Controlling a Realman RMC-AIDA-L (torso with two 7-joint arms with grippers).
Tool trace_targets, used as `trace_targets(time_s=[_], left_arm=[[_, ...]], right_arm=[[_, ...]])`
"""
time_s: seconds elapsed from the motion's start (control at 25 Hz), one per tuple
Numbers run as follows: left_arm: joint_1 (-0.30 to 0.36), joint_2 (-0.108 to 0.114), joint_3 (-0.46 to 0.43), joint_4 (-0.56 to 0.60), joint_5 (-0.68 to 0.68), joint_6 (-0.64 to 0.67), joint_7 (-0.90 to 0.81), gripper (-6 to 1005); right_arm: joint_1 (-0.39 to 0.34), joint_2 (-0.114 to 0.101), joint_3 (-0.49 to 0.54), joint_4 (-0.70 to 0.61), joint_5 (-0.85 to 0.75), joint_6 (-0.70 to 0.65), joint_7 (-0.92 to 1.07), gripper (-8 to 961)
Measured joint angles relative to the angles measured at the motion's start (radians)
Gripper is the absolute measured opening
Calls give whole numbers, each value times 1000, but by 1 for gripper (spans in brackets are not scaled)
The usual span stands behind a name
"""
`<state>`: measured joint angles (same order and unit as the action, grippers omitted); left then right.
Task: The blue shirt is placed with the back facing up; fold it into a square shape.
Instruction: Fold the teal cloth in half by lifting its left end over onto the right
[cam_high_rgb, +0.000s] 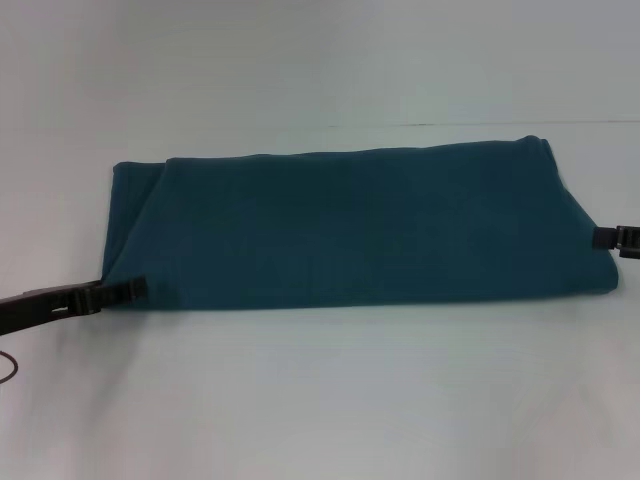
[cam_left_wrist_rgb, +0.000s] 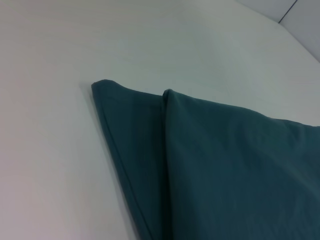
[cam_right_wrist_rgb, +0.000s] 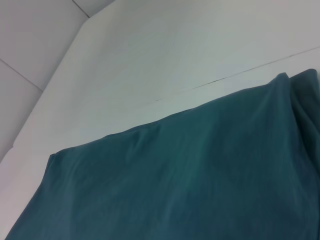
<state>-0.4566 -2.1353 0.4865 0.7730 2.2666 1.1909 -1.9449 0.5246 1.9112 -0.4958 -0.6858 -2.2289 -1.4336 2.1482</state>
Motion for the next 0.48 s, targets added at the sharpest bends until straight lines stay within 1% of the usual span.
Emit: trace_targets(time_s=[0.2,0.4,0.48], left_arm=[[0,0,1,0,1,0,0,824],[-2,0,5,3,2,-8,2,773],[-3,0,11,4,2,-13,1,695]], right_arm=[[0,0,3,0,0,1,0,760],[0,0,3,0,-1,11,1,760],[0,0,2,0,-1,14,1,761]])
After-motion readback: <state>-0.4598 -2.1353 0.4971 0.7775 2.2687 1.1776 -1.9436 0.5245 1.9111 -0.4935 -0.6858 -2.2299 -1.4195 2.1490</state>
